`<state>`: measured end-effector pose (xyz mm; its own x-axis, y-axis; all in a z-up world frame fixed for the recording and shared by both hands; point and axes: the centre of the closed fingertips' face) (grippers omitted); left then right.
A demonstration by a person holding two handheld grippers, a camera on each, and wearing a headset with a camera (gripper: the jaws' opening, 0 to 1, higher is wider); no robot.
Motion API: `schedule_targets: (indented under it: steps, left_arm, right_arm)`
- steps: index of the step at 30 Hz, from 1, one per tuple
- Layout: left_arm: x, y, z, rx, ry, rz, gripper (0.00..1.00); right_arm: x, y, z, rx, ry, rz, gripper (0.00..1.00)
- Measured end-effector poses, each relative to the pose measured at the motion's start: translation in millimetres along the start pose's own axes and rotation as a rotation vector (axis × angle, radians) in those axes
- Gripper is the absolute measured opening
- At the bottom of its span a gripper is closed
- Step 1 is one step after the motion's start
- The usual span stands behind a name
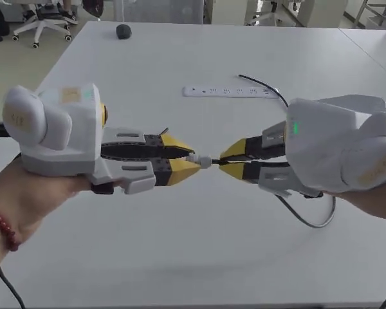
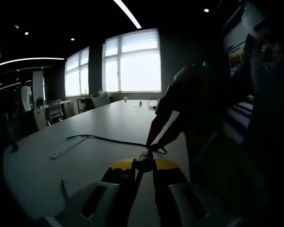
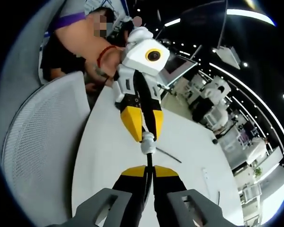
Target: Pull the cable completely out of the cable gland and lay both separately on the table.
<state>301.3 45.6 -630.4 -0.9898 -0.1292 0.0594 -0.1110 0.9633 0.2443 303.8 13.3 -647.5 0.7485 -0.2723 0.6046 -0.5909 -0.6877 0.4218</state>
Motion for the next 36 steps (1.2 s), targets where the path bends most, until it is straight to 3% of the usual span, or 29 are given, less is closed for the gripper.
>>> schedule_targets:
  steps: [3, 17, 30, 36]
  left_arm:
    - [-0.9, 2.6, 2.5, -0.019, -0.012, -0.008, 0.15]
    - [-3.5, 7.7, 4.8, -0.03, -0.014, -0.025, 0.15]
    - [-11.8, 17.3, -7.4, -0.002, -0.03, -0.049, 0.15]
    - [-12.6, 16.9, -7.4, -0.006, -0.032, -0.046, 0.15]
  right_arm:
    - [0.9, 3.7, 11.3, -0.015, -0.007, 0.004, 0.0]
    - [-4.2, 19.3, 70.7, -0.128, -0.053, 0.021, 0.0]
    - [-21.1, 24.0, 161.0, -0.351, -0.16, 0.004, 0.0]
    - [-29.3, 26.3, 179.7, -0.388, -0.183, -0.009, 0.0]
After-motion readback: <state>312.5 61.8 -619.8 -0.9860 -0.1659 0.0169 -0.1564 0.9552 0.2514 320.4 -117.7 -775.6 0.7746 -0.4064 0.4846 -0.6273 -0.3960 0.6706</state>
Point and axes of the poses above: the centre of the closed fingertips' face, and the gripper's own axes: y roughly backward along the fingers, x roughly to its right, z roughly out of its underside, and after that the axes turned 14 degrees about z, right-handed
